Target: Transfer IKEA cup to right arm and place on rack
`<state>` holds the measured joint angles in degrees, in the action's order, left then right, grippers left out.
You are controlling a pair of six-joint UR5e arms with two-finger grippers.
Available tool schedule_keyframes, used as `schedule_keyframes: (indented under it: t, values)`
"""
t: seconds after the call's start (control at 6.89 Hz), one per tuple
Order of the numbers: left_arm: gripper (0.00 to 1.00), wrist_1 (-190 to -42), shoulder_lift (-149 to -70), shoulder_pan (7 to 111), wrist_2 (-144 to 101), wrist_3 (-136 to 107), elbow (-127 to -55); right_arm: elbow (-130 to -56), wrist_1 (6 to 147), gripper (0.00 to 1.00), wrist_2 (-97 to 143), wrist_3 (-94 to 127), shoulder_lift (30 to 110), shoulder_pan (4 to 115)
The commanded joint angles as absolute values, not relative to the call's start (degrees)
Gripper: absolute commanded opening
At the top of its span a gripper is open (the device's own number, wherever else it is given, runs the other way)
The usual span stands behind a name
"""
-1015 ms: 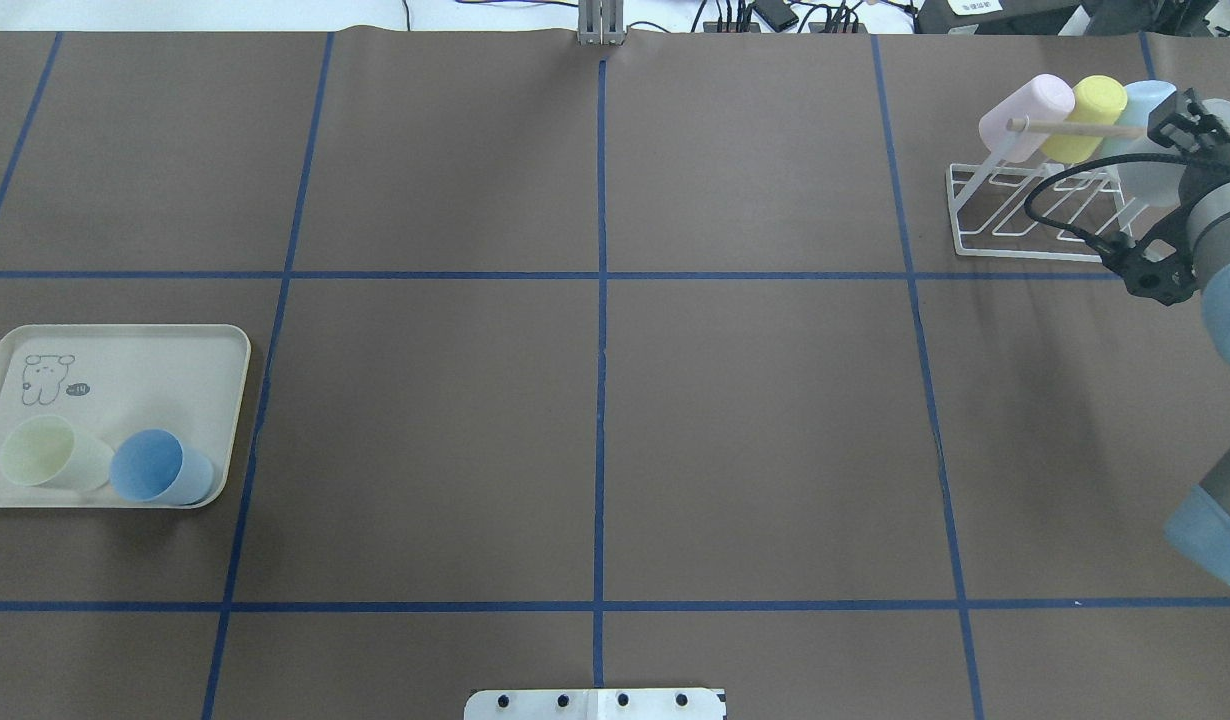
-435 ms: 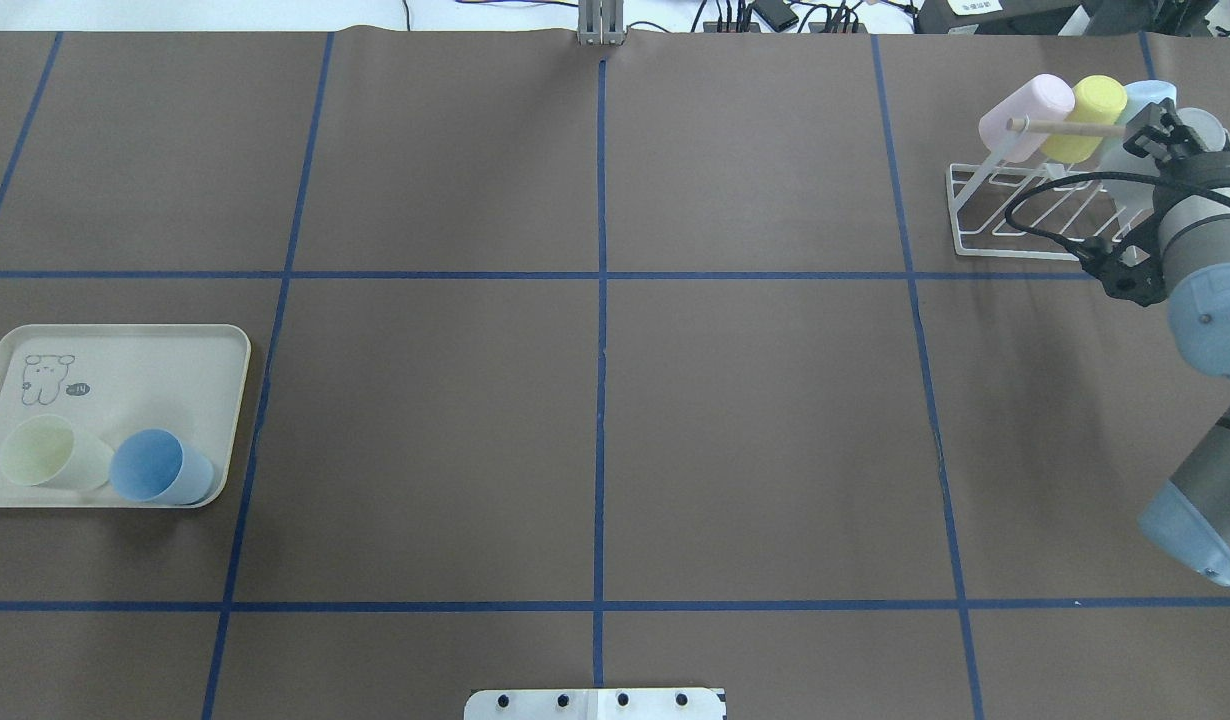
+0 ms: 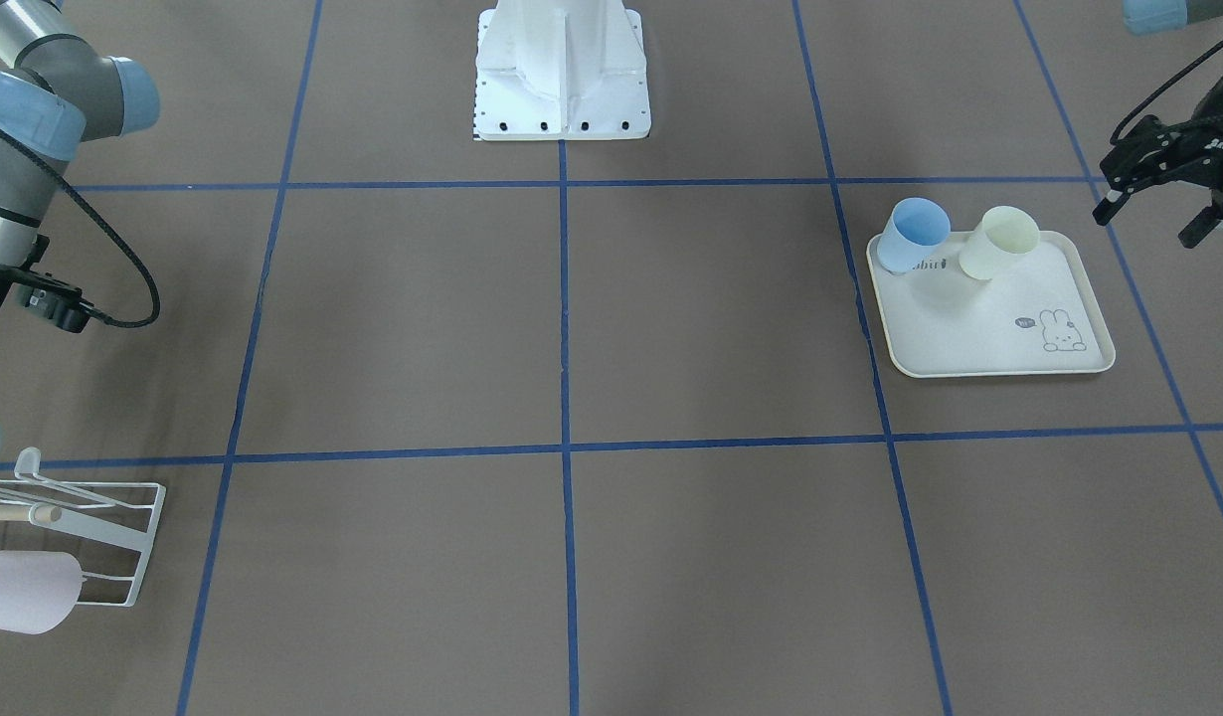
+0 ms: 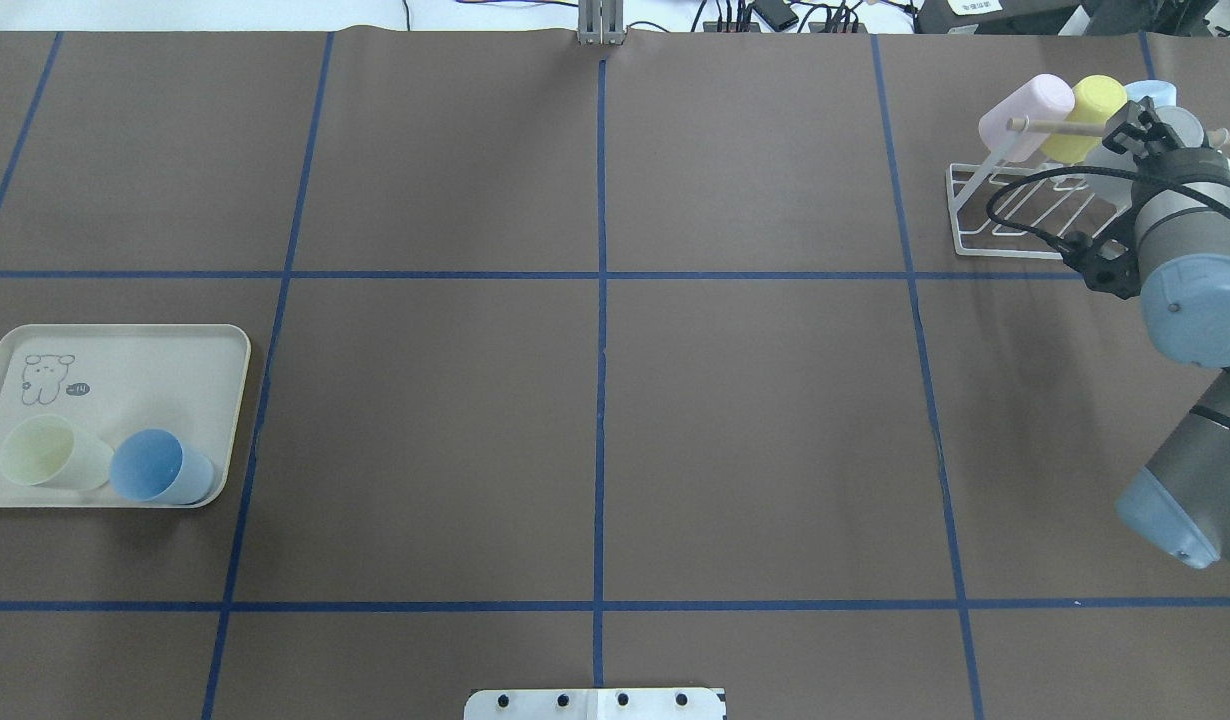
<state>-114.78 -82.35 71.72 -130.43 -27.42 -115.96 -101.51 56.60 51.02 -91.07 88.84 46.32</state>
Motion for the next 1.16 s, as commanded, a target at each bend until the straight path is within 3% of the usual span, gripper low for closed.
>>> schedule_keyframes:
  t: [0.0, 1.02]
  values:
    - [1.00, -114.87, -82.35, 71.72, -130.43, -27.42, -115.67, -100.90, 56.60, 0.00, 50.80, -90.79, 88.59, 46.14]
    - [1.00, -114.96, -82.35, 71.63, -130.43, -27.51, -115.49, -99.14, 56.43, 0.00, 50.80, -90.79, 88.59, 45.26]
